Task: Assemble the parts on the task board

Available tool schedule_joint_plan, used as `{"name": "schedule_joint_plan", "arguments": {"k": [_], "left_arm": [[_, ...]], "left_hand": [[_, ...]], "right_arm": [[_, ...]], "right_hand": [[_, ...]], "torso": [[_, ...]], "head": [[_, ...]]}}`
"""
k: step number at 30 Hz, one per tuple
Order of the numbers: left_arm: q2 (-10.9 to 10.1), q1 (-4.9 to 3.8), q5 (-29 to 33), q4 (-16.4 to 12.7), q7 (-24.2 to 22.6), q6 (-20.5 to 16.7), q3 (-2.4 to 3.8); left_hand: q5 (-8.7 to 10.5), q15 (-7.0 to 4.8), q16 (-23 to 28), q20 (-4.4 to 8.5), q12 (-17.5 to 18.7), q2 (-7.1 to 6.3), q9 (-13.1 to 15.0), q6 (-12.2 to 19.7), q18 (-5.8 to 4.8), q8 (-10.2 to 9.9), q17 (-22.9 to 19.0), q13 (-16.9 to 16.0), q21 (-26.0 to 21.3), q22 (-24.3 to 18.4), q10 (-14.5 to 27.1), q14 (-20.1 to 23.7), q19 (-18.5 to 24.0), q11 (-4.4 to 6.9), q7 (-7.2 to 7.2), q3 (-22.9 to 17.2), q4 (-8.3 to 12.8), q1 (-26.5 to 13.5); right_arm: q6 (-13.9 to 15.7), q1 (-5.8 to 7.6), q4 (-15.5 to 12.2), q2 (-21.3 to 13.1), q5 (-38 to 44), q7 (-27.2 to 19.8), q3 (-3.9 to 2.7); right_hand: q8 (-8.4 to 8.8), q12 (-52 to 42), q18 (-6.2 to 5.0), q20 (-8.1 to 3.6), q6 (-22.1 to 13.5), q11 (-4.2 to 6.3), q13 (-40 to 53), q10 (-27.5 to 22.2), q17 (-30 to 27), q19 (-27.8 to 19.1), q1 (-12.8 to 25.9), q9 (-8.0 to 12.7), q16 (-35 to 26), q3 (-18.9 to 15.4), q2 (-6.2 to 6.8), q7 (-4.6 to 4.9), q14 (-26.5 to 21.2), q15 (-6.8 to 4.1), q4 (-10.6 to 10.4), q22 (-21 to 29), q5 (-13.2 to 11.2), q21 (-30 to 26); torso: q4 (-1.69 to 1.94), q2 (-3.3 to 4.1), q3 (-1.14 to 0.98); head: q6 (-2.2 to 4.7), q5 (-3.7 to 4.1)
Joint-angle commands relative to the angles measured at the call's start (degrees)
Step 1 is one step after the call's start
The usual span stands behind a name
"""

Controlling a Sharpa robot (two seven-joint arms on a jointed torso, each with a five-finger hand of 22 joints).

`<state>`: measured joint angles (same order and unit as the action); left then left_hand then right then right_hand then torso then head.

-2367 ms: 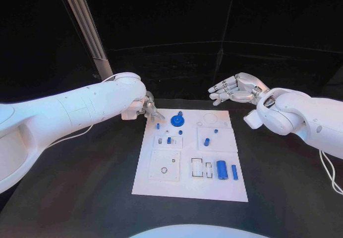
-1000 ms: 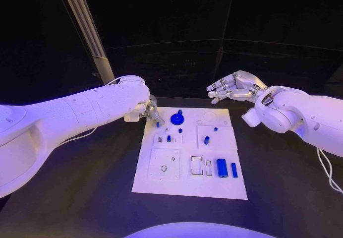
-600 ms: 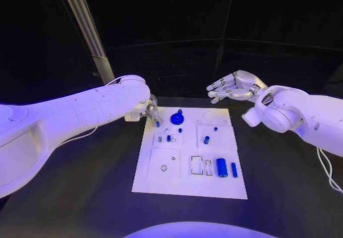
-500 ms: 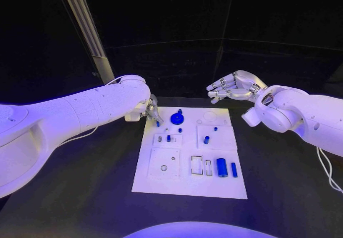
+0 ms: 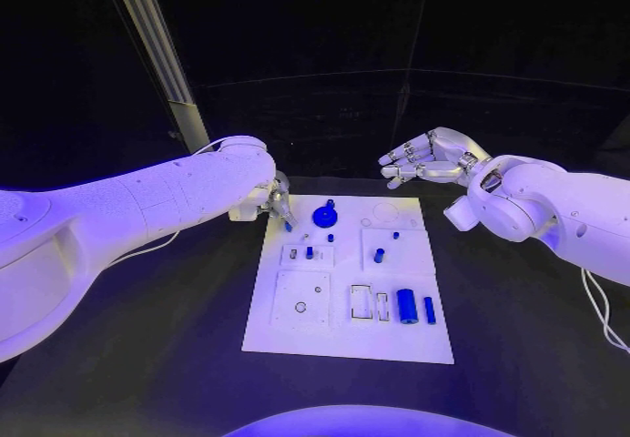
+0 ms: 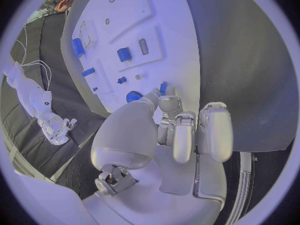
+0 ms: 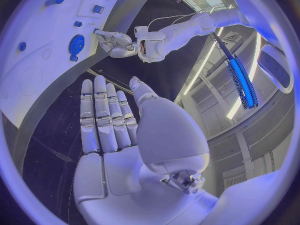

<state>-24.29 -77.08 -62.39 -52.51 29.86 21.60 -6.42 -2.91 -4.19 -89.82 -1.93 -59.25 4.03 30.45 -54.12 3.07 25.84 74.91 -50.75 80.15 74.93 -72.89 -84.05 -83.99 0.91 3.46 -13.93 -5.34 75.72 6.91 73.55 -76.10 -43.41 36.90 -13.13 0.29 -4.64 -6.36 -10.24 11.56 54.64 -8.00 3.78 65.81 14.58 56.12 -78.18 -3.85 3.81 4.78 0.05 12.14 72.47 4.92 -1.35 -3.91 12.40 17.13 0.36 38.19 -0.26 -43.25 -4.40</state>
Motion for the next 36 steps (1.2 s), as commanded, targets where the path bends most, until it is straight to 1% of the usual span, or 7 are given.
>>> {"name": "schedule_joint_plan", "arguments": {"k": [1, 3, 6, 10, 23, 30, 36], "left_arm": [[-0.5, -0.02, -0.2, -0.8, -1.3, -1.0, -0.04], [-0.9, -0.02, -0.1, -1.4, -1.7, -2.2, -0.04], [-2.1, -0.01, 0.2, -3.4, -2.5, -5.6, -0.06], [-4.1, 0.01, 0.9, -6.7, -3.2, -10.2, -0.08], [-13.2, 0.85, 2.2, -20.8, -4.5, -23.1, -0.28], [-16.6, 1.50, 1.5, -26.3, -4.9, -26.3, -2.15], [-17.7, 2.20, 0.7, -28.1, -4.9, -26.4, -2.82]], "left_hand": [[-0.31, 0.01, -0.2, -0.11, 0.3, -1.41, 0.6, 0.3, -0.01, 0.9, 15.1, 0.3, 0.0, 1.4, -0.5, -6.0, -0.8, -0.08, 0.23, -8.9, 6.1, -1.2], [-0.61, 0.12, -0.2, -0.08, 0.4, -2.04, 1.0, 0.2, 0.03, 1.4, 15.1, 0.4, -0.1, 1.4, -0.7, -6.0, -0.7, -0.03, 0.23, -11.6, 6.7, -2.5], [-2.73, -0.01, -0.2, -0.10, 0.3, -3.73, 1.7, 0.2, 0.02, 2.6, 15.1, 0.4, -0.1, 1.4, -1.2, -6.0, -0.8, -0.11, 0.05, -15.9, 7.7, -4.9], [-3.42, -0.11, -0.2, -0.01, 0.1, -5.04, 2.4, 0.3, -0.02, 3.7, 15.1, 0.3, 0.0, 1.7, -1.7, -6.0, -0.9, 0.08, -0.09, -19.5, 8.6, -6.7], [-3.59, -0.31, -0.2, 0.20, 0.2, -6.57, 3.2, 0.2, -0.04, 5.1, 15.1, 0.6, 0.0, 1.9, -2.2, -6.0, -1.0, 0.35, -0.38, -23.2, 9.7, -8.6], [-3.58, -0.35, -0.2, 0.23, 0.4, -6.80, 3.3, 0.1, -0.06, 5.3, 15.1, 0.8, 0.1, 2.0, -2.2, -6.0, -1.1, 0.39, -0.42, -23.7, 9.8, -8.7], [-3.58, -0.36, -0.2, 0.24, 0.4, -6.85, 3.3, 0.1, -0.06, 5.3, 15.1, 0.8, 0.1, 2.0, -2.3, -6.0, -1.1, 0.40, -0.43, -23.8, 9.8, -8.8]], "right_arm": [[-0.6, 0.11, 0.0, 0.0, -0.1, -0.5, -0.03], [-0.7, 0.11, 0.0, 0.0, -0.1, -0.5, -0.03], [-0.8, 0.11, 0.0, 0.0, -0.1, -0.4, -0.03], [-0.9, 0.11, 0.2, 0.0, -0.1, -0.4, -0.03], [-1.2, 0.05, 0.8, 0.3, -0.1, -0.4, -0.01], [-1.2, -0.02, 1.1, 0.5, -0.1, -0.4, -0.01], [-1.2, -0.08, 1.2, 0.5, -0.1, -0.5, -0.01]], "right_hand": [[0.20, 0.3, -0.29, 0.36, -0.4, -0.24, 0.0, -0.3, -0.1, 0.0, 0.2, 0.0, -0.2, 0.4, -0.20, 0.12, -0.2, 0.15, 0.0, 0.1, 0.2, -0.3], [0.20, 0.3, -0.29, 0.36, -0.4, -0.24, 0.0, -0.3, -0.1, 0.0, 0.2, 0.0, -0.2, 0.4, -0.20, 0.12, -0.2, 0.15, 0.0, 0.1, 0.2, -0.3], [0.20, 0.3, -0.29, 0.36, -0.4, -0.24, 0.0, -0.3, -0.1, 0.0, 0.2, 0.0, -0.2, 0.4, -0.20, 0.12, -0.2, 0.15, 0.0, 0.1, 0.2, -0.3], [0.20, 0.3, -0.29, 0.36, -0.4, -0.24, 0.0, -0.3, -0.1, 0.0, 0.2, 0.0, -0.2, 0.4, -0.20, 0.12, -0.2, 0.15, 0.0, 0.1, 0.2, -0.3], [0.19, 0.3, -0.28, 0.38, -0.4, -0.26, 0.0, -0.3, -0.1, 0.0, 0.2, 0.0, -0.2, 0.5, -0.19, 0.14, -0.2, 0.17, 0.0, 0.1, 0.3, -0.4], [0.19, 0.3, -0.28, 0.38, -0.4, -0.26, 0.0, -0.3, -0.1, 0.0, 0.2, 0.0, -0.2, 0.5, -0.19, 0.14, -0.2, 0.17, 0.0, 0.1, 0.3, -0.4], [0.19, 0.3, -0.28, 0.38, -0.4, -0.26, 0.0, -0.3, -0.1, 0.0, 0.2, 0.0, -0.2, 0.5, -0.19, 0.14, -0.2, 0.17, 0.0, 0.1, 0.3, -0.4]], "torso": [[0.10, -0.03, -0.01], [0.11, -0.05, -0.01], [0.19, -0.10, -0.03], [0.18, -0.07, 0.03], [0.11, -0.03, -0.05], [0.21, -0.08, 0.04], [-0.04, -0.02, 0.02]], "head": [[-0.05, 0.10], [-0.06, 0.09], [0.02, 0.01], [0.01, 0.00], [-0.22, -0.25], [-0.38, -0.68], [-0.32, -0.95]]}}
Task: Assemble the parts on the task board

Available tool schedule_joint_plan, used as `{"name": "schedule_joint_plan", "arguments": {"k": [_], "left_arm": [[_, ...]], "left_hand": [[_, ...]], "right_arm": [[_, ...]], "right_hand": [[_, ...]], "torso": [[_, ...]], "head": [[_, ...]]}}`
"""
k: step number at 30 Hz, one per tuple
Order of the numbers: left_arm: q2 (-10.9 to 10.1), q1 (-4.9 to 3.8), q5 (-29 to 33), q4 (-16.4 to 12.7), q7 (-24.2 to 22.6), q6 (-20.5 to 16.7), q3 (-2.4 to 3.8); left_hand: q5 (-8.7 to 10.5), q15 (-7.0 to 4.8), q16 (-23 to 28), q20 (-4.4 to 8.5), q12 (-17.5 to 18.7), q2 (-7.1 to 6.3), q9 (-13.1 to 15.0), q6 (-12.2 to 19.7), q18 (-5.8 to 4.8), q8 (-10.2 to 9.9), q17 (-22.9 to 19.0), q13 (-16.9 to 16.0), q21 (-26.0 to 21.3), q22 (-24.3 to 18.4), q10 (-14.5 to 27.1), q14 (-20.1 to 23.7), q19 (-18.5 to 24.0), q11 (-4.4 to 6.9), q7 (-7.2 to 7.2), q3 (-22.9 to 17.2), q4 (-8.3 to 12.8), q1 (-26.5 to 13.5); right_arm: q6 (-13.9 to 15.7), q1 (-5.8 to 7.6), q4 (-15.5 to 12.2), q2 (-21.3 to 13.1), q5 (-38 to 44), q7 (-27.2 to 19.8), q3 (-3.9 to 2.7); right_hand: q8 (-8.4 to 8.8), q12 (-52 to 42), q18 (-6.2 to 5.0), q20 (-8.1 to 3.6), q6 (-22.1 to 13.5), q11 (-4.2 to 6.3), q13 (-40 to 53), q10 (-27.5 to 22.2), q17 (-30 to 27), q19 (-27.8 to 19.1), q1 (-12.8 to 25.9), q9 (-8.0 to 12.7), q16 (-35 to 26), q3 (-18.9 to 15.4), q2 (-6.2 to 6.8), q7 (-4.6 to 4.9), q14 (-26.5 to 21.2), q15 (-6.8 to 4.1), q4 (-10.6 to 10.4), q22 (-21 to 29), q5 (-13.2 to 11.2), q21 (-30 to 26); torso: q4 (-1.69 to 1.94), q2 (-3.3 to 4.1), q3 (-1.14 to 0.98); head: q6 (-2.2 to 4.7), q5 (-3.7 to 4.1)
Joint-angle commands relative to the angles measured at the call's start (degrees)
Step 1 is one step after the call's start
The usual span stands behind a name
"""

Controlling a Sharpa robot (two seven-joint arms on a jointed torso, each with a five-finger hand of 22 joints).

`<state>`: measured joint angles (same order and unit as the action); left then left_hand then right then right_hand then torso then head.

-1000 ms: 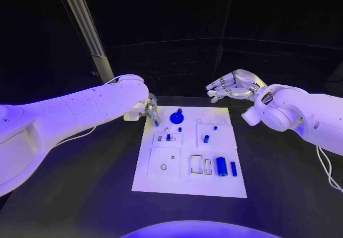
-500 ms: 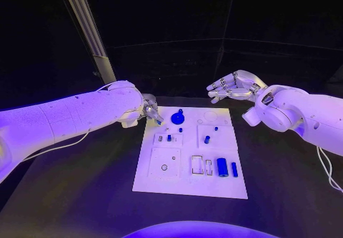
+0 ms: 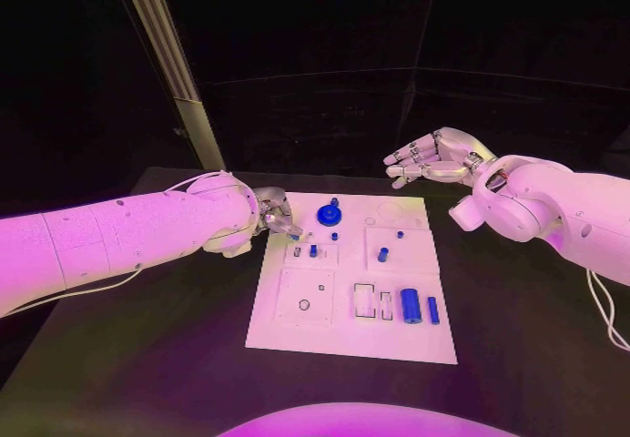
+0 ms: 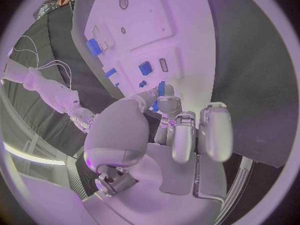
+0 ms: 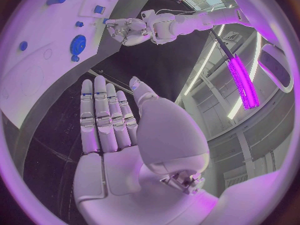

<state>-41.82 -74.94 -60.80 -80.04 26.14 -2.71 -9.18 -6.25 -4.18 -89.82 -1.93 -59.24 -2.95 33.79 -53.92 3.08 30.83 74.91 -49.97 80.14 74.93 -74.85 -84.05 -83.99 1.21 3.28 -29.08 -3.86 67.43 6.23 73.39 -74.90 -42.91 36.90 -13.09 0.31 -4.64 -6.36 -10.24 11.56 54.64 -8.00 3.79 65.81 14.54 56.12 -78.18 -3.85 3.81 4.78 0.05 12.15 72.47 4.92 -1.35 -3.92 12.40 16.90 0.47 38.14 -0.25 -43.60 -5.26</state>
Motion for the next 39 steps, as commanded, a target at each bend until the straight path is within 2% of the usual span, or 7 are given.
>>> {"name": "schedule_joint_plan", "arguments": {"k": [1, 6, 8, 12, 16, 32, 39], "left_arm": [[-0.3, 0.16, -0.9, -0.7, -1.1, -2.0, -0.11], [-0.5, 0.49, -1.0, -1.2, -0.6, -1.0, -0.26], [-0.5, 0.59, -1.1, -1.4, -0.4, -0.5, -0.31], [-0.4, 0.73, -1.1, -1.6, -0.1, 0.0, -0.54], [-0.4, 0.83, -1.1, -1.7, 0.1, 0.4, -0.70], [-0.4, 0.93, -1.1, -2.0, 1.8, 4.6, -0.98], [-0.5, 0.93, -1.1, -2.0, 2.1, 5.4, -1.03]], "left_hand": [[-0.24, -0.36, -0.2, 0.24, 0.3, 0.13, 0.0, -0.1, -0.07, 0.3, 15.1, 0.0, 0.1, 2.0, -0.3, -6.0, -1.1, 0.09, -0.25, -8.7, 8.3, -0.5], [-0.24, -0.36, -0.2, 0.24, 0.3, 0.13, 0.0, -0.1, -0.07, 0.3, 15.1, 0.0, 0.1, 2.0, -0.3, -6.0, -1.1, 0.09, -0.25, -8.7, 8.3, -0.5], [-0.24, -0.36, -0.2, 0.24, 0.3, 0.13, 0.0, -0.1, -0.07, 0.3, 15.1, 0.0, 0.1, 2.0, -0.3, -6.0, -1.1, 0.09, -0.25, -8.7, 8.3, -0.5], [-0.24, -0.36, -0.2, 0.24, 0.3, 0.13, 0.0, -0.1, -0.07, 0.3, 15.1, 0.0, 0.1, 2.0, -0.3, -6.0, -1.1, 0.09, -0.25, -8.7, 8.3, -0.5], [-0.24, -0.36, -0.2, 0.24, 0.3, 0.13, 0.0, -0.1, -0.07, 0.3, 15.1, 0.0, 0.1, 2.0, -0.3, -6.0, -1.1, 0.09, -0.25, -8.7, 8.3, -0.5], [-0.22, -0.38, -0.2, 0.26, 0.7, 0.01, 0.0, -0.1, -0.08, 0.4, 15.1, 0.5, 0.1, 2.0, -0.2, -6.0, -1.1, 0.11, -0.26, -9.0, 8.4, -0.6], [-0.22, -0.38, -0.2, 0.26, 0.8, -0.03, 0.1, -0.1, -0.07, 0.4, 15.1, 0.6, 0.1, 2.0, -0.2, -6.0, -1.1, 0.11, -0.26, -9.0, 8.4, -0.6]], "right_arm": [[-0.5, 0.08, 0.0, 0.0, -0.1, -0.5, -0.03], [-0.5, 0.06, 0.1, 0.0, -0.1, -0.5, -0.02], [-0.5, 0.06, 0.1, 0.0, -0.1, -0.5, -0.02], [-0.5, 0.05, 0.1, 0.0, -0.1, -0.5, -0.02], [-0.5, 0.05, 0.1, 0.0, -0.1, -0.5, -0.02], [-0.5, 0.04, 0.1, -0.1, -0.1, -0.3, -0.02], [-0.5, 0.04, 0.0, -0.2, -0.1, -0.3, -0.02]], "right_hand": [[0.19, 0.3, -0.28, 0.38, -0.4, -0.26, 0.0, -0.3, -0.1, 0.0, 0.2, 0.0, -0.2, 0.5, -0.19, 0.14, -0.2, 0.17, 0.0, 0.1, 0.3, -0.2], [0.19, 0.3, -0.28, 0.38, -0.4, -0.26, 0.0, -0.3, -0.1, 0.0, 0.2, 0.0, -0.2, 0.5, -0.19, 0.14, -0.2, 0.17, 0.0, 0.1, 0.3, -0.2], [0.19, 0.3, -0.28, 0.38, -0.4, -0.26, 0.0, -0.3, -0.1, 0.0, 0.2, 0.0, -0.2, 0.5, -0.19, 0.14, -0.2, 0.17, 0.0, 0.1, 0.3, -0.2], [0.19, 0.3, -0.28, 0.38, -0.4, -0.26, 0.0, -0.3, -0.1, 0.0, 0.2, 0.0, -0.2, 0.5, -0.19, 0.14, -0.2, 0.17, 0.0, 0.1, 0.3, -0.2], [0.19, 0.3, -0.28, 0.38, -0.4, -0.26, 0.0, -0.3, -0.1, 0.0, 0.2, 0.0, -0.2, 0.5, -0.19, 0.14, -0.2, 0.17, 0.0, 0.1, 0.3, -0.2], [0.18, 0.3, -0.28, 0.41, -0.4, -0.29, 0.0, -0.4, -0.1, 0.0, 0.4, 0.0, -0.2, 0.5, -0.23, 0.17, -0.3, 0.20, 0.0, 0.1, 0.4, -0.3], [0.18, 0.3, -0.28, 0.41, -0.4, -0.29, 0.0, -0.4, -0.1, 0.0, 0.4, 0.0, -0.2, 0.5, -0.23, 0.17, -0.3, 0.20, 0.0, 0.1, 0.4, -0.3]], "torso": [[-0.19, 0.04, -0.02], [-0.20, 0.05, 0.00], [-0.21, 0.08, 0.00], [-0.04, 0.13, 0.05], [-0.12, 0.13, -0.02], [-0.14, 0.09, 0.01], [-0.14, 0.08, 0.01]], "head": [[0.01, -0.10], [-0.05, -0.08], [-0.46, -0.32], [-0.33, -0.17], [-0.41, -0.26], [-0.51, -0.21], [-0.26, -0.29]]}}
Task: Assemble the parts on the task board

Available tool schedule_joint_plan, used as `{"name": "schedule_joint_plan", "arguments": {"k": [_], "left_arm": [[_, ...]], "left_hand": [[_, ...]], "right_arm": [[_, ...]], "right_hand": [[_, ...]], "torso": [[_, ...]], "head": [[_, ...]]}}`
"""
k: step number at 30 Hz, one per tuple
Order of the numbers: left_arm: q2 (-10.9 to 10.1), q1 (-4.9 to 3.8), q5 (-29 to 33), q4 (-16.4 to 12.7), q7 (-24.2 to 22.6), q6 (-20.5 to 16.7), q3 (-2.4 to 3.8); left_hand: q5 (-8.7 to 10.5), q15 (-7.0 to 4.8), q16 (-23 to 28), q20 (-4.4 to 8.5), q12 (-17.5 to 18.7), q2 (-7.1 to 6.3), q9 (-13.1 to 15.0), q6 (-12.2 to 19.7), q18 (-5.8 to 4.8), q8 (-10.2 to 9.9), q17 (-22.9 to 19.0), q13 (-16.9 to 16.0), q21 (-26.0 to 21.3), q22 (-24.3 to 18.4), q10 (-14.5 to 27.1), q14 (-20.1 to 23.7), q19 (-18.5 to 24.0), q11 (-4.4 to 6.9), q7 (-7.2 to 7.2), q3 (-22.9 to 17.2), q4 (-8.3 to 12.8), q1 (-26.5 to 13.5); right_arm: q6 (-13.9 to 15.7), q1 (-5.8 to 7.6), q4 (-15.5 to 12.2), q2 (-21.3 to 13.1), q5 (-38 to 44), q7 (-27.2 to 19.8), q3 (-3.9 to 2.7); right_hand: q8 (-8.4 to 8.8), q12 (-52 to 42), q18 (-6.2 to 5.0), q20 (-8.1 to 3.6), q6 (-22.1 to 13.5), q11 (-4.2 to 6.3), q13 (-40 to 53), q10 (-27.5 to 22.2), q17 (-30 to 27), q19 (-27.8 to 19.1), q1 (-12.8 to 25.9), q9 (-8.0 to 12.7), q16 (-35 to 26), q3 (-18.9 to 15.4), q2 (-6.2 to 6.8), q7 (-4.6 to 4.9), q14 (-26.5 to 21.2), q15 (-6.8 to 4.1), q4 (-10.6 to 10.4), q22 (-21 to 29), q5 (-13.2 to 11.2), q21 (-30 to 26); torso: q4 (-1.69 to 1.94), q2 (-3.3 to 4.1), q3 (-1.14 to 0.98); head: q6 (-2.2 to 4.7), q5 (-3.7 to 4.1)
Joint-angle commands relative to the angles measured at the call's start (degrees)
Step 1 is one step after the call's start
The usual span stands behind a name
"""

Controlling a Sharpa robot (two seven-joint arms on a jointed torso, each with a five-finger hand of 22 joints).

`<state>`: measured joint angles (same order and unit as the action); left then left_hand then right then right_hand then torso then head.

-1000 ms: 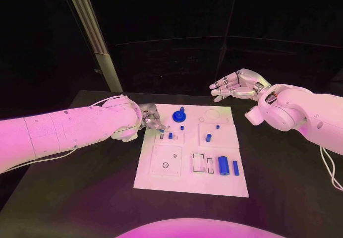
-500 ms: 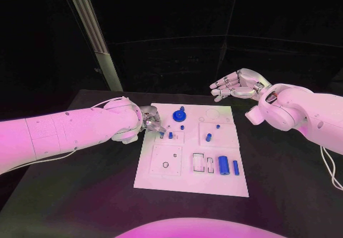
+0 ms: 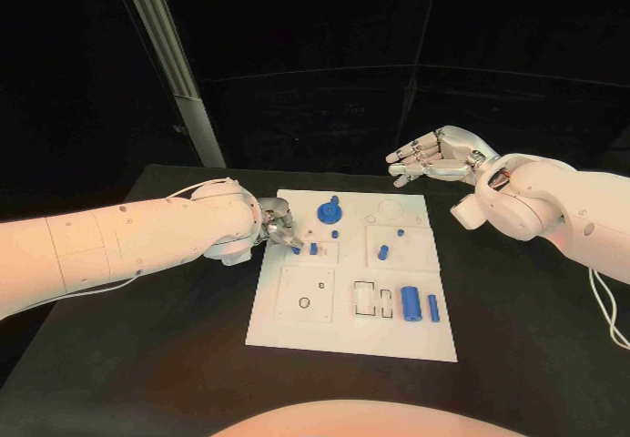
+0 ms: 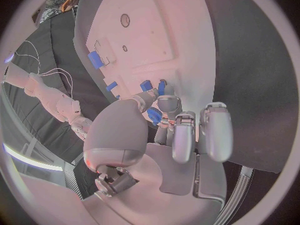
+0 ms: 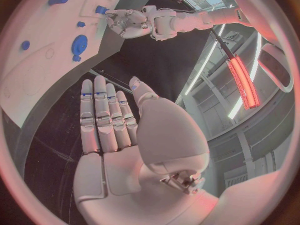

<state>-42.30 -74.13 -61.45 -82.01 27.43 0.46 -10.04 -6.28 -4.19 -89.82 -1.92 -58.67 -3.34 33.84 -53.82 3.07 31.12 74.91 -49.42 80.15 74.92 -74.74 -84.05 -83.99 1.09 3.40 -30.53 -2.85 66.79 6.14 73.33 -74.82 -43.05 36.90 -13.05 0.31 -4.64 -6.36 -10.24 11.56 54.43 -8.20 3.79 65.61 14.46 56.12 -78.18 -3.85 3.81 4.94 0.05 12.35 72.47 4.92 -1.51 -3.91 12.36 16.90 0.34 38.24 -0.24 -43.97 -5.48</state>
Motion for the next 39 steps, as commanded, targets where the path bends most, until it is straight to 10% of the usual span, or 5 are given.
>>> {"name": "schedule_joint_plan", "arguments": {"k": [1, 39], "left_arm": [[0.0, 0.11, -0.4, -0.1, 0.9, 2.4, -0.18], [1.3, 0.09, -0.4, 1.5, 1.0, 3.6, -0.17]], "left_hand": [[-0.19, -0.38, -0.2, 0.26, 0.2, 0.36, 0.0, -0.2, -0.07, 0.1, 15.1, 0.1, 0.1, 2.0, -0.3, -6.0, -1.1, 0.24, -0.38, -7.6, 7.4, 0.0], [0.00, -1.04, -0.2, 0.77, -0.7, -2.44, 0.0, -2.0, -0.14, 1.5, 15.1, -0.8, 0.2, 2.4, -1.2, -6.0, -1.2, 1.10, -1.64, -5.3, 4.5, -5.9]], "right_arm": [[-0.4, 0.10, 0.0, -0.1, -0.1, -0.4, -0.03], [-0.2, 0.10, -0.2, 0.0, -0.1, -0.3, -0.02]], "right_hand": [[0.17, 0.3, -0.28, 0.41, -0.2, -0.09, 0.0, -0.2, -0.1, 0.0, 0.4, 0.0, -0.2, 0.4, -0.23, -0.03, -0.3, 0.20, 0.1, 0.1, 0.4, -0.3], [0.18, 0.3, -0.28, 0.42, -0.3, -0.11, 0.0, -0.2, -0.1, 0.0, 0.5, 0.0, -0.2, 0.4, -0.27, -0.01, -0.3, 0.22, 0.1, 0.1, 0.4, -0.4]], "torso": [[-0.02, 0.00, 0.00], [-0.07, -0.02, -0.03]], "head": [[0.23, -0.06], [0.08, 0.12]]}}
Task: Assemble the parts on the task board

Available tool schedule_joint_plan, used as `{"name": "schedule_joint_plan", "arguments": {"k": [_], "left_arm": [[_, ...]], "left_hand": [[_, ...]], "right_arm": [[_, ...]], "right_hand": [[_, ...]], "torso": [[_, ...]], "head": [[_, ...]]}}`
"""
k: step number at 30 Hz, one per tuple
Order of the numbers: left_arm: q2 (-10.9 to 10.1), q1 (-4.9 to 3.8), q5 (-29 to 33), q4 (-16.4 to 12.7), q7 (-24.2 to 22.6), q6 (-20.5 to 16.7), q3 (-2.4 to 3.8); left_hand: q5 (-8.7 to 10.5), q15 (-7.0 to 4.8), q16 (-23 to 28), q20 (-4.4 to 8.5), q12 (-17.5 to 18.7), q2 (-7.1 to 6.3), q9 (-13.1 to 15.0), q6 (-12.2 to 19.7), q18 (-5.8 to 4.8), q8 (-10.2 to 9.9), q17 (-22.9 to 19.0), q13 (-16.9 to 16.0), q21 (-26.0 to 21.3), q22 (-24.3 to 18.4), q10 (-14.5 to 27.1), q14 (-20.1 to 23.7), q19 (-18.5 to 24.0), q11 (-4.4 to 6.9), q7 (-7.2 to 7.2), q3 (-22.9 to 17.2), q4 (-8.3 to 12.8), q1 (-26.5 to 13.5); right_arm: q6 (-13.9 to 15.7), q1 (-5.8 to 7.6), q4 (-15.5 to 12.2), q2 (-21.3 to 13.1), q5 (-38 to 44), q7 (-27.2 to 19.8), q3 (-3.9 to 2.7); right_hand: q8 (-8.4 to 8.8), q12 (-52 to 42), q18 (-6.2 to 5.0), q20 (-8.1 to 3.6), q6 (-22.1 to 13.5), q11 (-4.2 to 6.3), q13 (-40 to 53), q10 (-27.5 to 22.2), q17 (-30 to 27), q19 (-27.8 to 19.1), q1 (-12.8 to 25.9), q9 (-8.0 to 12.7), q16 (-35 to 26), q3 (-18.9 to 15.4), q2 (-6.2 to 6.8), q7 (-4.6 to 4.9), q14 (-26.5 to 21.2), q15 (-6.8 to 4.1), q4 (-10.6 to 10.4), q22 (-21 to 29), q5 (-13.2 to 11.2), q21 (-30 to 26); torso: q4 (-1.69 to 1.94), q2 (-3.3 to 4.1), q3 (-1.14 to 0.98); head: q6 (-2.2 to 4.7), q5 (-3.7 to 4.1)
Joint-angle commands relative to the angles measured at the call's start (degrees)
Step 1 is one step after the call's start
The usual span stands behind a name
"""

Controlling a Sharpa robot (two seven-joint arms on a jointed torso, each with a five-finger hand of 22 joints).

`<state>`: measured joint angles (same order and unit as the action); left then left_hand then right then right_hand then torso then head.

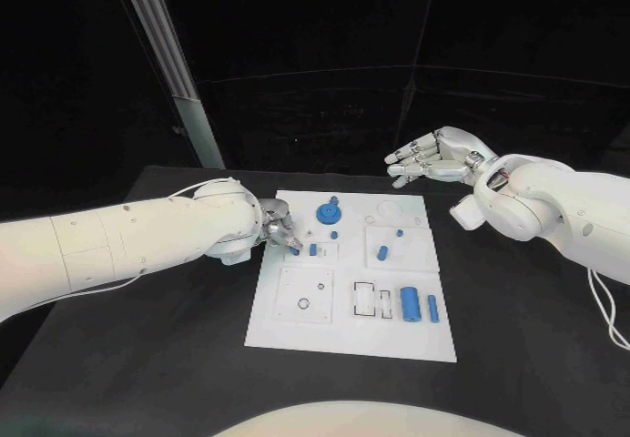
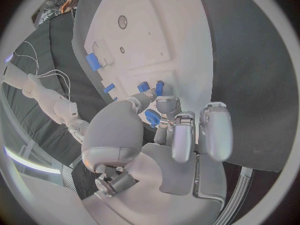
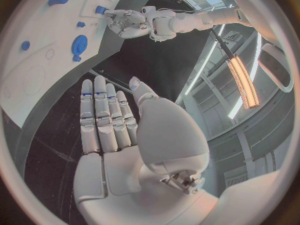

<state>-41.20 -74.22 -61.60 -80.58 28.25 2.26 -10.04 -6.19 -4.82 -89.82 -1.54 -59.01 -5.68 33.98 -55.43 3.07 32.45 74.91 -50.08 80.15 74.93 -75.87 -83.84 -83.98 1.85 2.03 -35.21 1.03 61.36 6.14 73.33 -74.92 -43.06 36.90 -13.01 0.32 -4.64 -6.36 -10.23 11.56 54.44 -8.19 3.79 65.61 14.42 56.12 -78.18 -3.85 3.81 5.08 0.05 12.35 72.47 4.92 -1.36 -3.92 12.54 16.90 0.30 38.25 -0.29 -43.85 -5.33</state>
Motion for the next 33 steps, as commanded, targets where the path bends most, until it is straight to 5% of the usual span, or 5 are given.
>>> {"name": "schedule_joint_plan", "arguments": {"k": [1, 33], "left_arm": [[0.3, 0.18, -0.3, 0.1, 0.2, 1.8, -0.17], [1.0, 0.18, -0.3, 1.7, 1.0, 0.0, -0.16]], "left_hand": [[-0.09, -0.42, -0.2, 0.40, -0.4, -0.16, -0.1, -0.4, -0.14, 0.2, 15.1, -0.2, 0.2, 2.4, -0.1, -6.2, -1.2, 0.36, -0.30, -0.5, 0.5, -0.6], [-0.03, -0.75, -0.2, 0.74, -1.8, -2.75, -0.8, -2.4, -0.33, 0.8, 15.1, -1.4, 0.7, 3.3, -1.0, -6.2, -1.6, 0.72, -0.73, 5.6, -5.1, -7.3]], "right_arm": [[-0.1, 0.11, -0.1, 0.0, -0.1, -0.4, -0.03], [0.0, 0.12, -0.4, -0.5, -0.1, -0.3, -0.03]], "right_hand": [[0.18, 0.3, -0.28, 0.42, -0.3, -0.11, 0.0, -0.2, -0.1, 0.0, 0.5, 0.0, -0.2, 0.3, -0.27, -0.01, -0.3, 0.22, 0.0, 0.1, 0.3, -0.4], [0.18, 0.4, -0.27, 0.48, -0.4, -0.19, 0.0, -0.3, -0.1, 0.0, 0.8, 0.0, -0.2, 0.3, -0.28, 0.05, -0.5, 0.29, -0.2, 0.1, 0.3, -0.6]], "torso": [[-0.01, -0.02, 0.01], [0.07, -0.05, 0.05]], "head": [[-0.06, 0.00], [0.26, 0.25]]}}
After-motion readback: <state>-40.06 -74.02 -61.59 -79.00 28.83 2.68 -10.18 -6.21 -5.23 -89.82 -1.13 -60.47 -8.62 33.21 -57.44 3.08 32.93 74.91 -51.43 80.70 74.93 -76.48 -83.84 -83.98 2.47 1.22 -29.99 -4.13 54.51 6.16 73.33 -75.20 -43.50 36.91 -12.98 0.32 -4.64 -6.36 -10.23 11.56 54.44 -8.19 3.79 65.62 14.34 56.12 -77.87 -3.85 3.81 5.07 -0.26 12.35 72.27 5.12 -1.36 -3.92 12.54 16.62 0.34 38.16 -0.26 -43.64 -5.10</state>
